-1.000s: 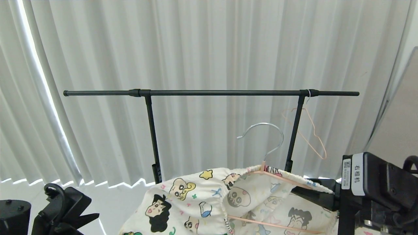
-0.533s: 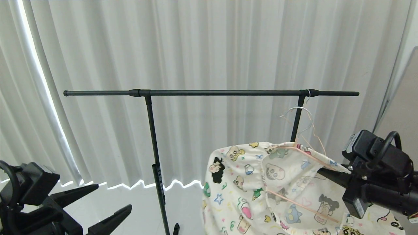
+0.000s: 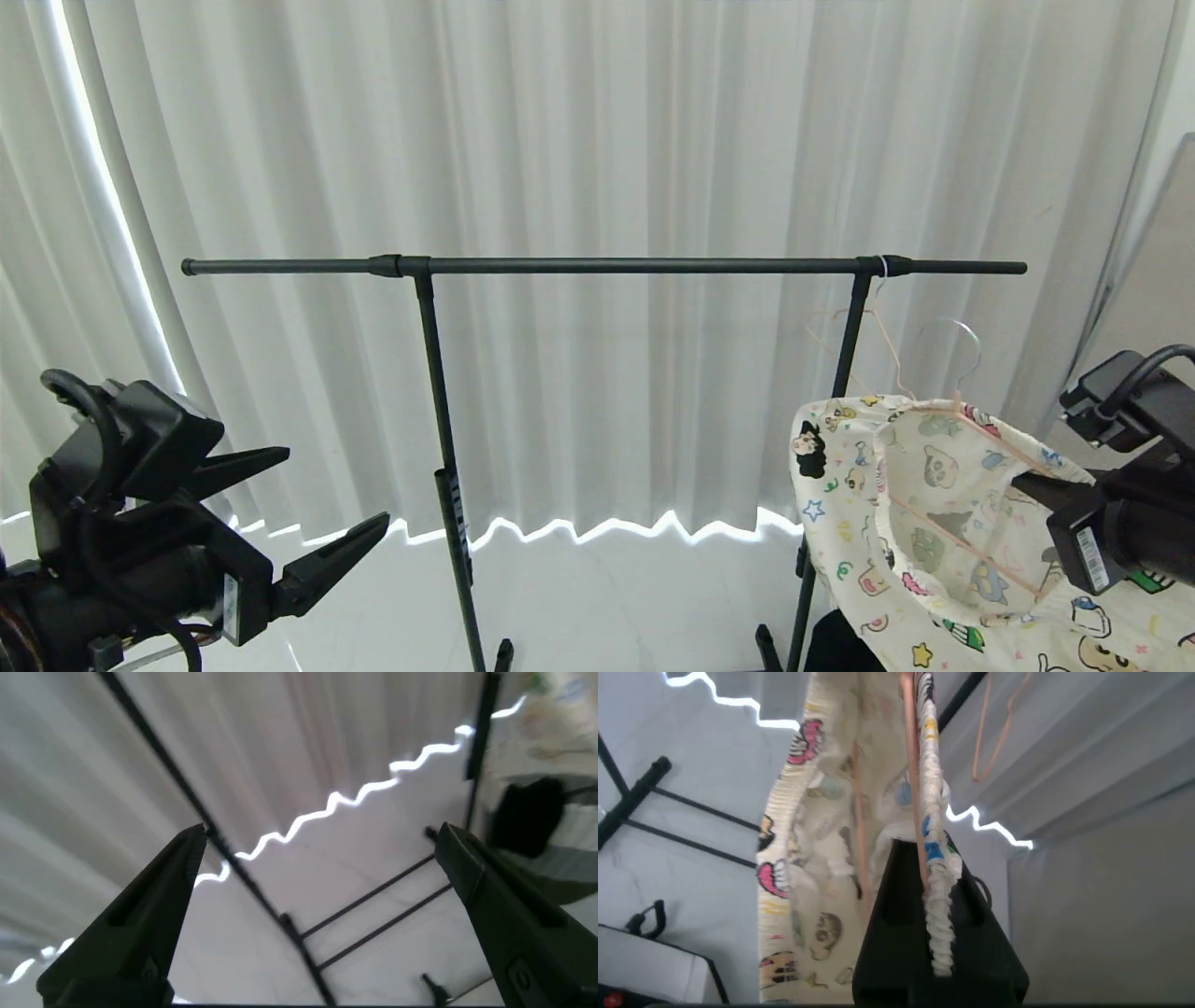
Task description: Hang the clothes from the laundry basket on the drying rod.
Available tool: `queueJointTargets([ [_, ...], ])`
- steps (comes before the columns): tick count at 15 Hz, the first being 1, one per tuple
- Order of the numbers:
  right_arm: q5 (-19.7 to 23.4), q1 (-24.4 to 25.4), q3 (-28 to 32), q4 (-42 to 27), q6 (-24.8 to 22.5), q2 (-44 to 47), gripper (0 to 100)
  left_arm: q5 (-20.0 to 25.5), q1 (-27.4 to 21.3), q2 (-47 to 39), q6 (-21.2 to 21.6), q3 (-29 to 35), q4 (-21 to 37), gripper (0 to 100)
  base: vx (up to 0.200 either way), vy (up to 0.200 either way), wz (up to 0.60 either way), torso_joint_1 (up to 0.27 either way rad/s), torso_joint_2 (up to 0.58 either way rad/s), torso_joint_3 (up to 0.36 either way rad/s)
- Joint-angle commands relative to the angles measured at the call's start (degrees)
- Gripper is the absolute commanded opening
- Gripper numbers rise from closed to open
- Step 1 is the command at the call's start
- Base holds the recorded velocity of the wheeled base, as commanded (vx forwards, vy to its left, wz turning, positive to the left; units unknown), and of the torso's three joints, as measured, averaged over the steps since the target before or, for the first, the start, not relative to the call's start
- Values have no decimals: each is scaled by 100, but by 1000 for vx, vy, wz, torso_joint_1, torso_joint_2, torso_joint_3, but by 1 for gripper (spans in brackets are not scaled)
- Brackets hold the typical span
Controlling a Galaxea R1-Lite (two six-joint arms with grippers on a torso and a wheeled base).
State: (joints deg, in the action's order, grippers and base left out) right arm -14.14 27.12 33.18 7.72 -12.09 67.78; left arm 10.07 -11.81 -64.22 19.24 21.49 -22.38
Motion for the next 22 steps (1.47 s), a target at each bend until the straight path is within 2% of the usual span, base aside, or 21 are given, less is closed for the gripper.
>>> queueJointTargets([
  [1,8,-84,13,19,163,-89,0,-146,39,-135,115,4,-3,100,0,0,0,0,0,0],
  [2,8,-84,13,19,163,-89,0,-146,39,-135,115,4,-3,100,0,0,0,0,0,0],
  [4,8,-84,22,63,480,-81,0,-154,39,-152,124,83,-3,100,0,0,0,0,0,0],
  [10,8,-84,22,362,541,-46,0,-286,30,-135,186,197,-12,100,0,0,0,0,0,0],
  [18,25,-84,30,397,541,-10,0,-269,-67,-108,177,224,-12,100,200,0,0,4,2,2],
  [22,61,-14,57,1065,541,403,0,-269,-128,-135,186,224,-12,100,200,0,0,2,1,4],
])
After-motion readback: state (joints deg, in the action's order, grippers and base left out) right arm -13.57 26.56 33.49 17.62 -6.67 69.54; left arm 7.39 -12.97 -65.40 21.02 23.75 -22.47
